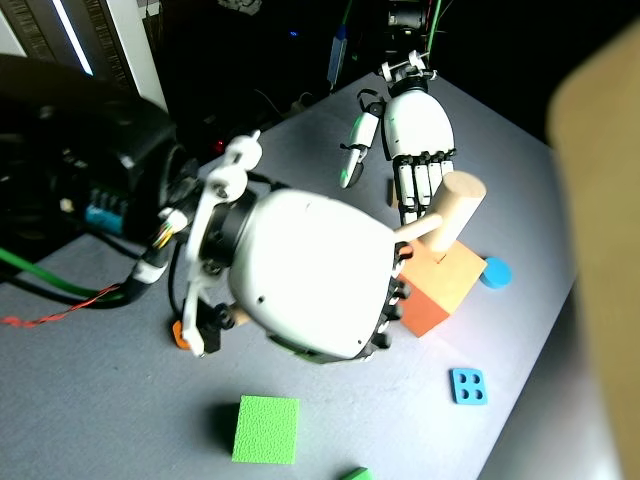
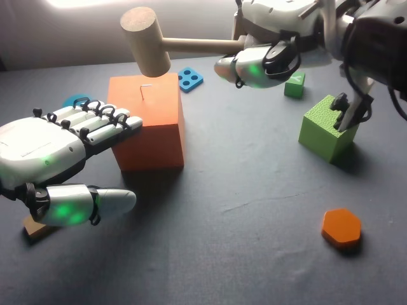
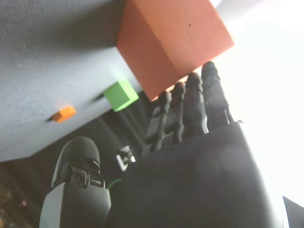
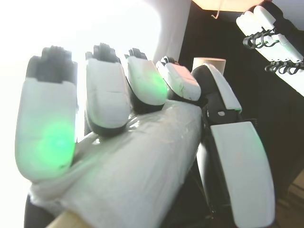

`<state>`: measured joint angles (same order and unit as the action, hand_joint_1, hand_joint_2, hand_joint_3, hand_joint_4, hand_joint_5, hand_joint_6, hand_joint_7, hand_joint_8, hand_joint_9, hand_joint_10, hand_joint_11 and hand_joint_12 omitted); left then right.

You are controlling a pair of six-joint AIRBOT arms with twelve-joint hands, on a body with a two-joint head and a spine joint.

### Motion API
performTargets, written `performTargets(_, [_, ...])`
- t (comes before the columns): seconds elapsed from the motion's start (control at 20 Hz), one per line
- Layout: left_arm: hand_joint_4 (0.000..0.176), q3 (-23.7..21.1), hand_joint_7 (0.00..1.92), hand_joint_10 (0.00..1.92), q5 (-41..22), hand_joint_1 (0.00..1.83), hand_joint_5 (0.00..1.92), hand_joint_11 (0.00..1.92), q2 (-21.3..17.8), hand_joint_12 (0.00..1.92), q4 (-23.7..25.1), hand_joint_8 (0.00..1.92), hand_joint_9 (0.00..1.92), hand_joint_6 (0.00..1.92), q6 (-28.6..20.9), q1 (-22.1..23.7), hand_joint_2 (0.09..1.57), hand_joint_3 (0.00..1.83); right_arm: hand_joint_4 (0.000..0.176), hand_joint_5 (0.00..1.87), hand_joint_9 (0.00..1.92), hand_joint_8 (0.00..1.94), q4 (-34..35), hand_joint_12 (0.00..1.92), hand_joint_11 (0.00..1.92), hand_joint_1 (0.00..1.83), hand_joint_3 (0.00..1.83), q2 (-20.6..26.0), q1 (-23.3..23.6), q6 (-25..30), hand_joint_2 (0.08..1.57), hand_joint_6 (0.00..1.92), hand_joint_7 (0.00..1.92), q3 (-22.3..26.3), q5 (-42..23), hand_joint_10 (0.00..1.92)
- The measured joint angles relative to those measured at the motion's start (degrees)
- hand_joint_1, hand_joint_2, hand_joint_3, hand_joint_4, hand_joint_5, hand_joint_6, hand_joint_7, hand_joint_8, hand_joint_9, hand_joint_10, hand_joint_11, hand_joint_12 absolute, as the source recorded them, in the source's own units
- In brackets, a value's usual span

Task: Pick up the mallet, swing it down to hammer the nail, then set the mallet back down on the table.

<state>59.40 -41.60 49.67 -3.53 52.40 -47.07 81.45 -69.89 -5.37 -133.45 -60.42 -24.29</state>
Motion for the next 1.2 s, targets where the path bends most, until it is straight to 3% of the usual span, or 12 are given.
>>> performTargets(0.6, [0.000, 0.0, 0.00, 0.00, 0.0, 0.00, 0.00, 0.00, 0.0, 0.00, 0.0, 0.00, 0.00, 0.00, 0.0, 0.0, 1.21, 0.00, 0.176, 1.52, 1.73, 1.94, 0.1, 1.92, 1.84, 0.64, 0.07, -5.5, 1.5, -0.3, 1.57, 1.92, 1.64, -5.7, -0.9, 1.92])
performTargets(0.9, [0.000, 0.0, 0.00, 0.00, 0.0, 0.00, 0.00, 0.00, 0.0, 0.00, 0.0, 0.00, 0.00, 0.00, 0.0, 0.0, 1.16, 0.00, 0.165, 1.53, 1.73, 1.94, 0.0, 1.92, 1.84, 0.59, 0.10, -7.3, -6.5, -0.8, 1.57, 1.92, 1.65, -9.5, 2.1, 1.92])
performTargets(0.95, [0.000, 0.0, 0.00, 0.00, 0.0, 0.00, 0.00, 0.00, 0.0, 0.00, 0.0, 0.00, 0.00, 0.00, 0.0, 0.0, 1.15, 0.00, 0.176, 1.53, 1.71, 1.94, 0.0, 1.92, 1.82, 0.61, 0.11, -7.1, -8.2, -1.0, 1.57, 1.92, 1.63, -10.2, 2.4, 1.92])
performTargets(1.2, [0.000, 0.1, 0.00, 0.00, 0.0, 0.00, 0.00, 0.00, 0.0, 0.00, 0.0, 0.00, 0.00, 0.00, 0.0, 0.0, 1.13, 0.00, 0.176, 1.50, 1.73, 1.94, -0.5, 1.92, 1.85, 0.62, 0.07, -1.9, -5.3, -0.2, 1.57, 1.92, 1.64, -7.0, 6.3, 1.92])
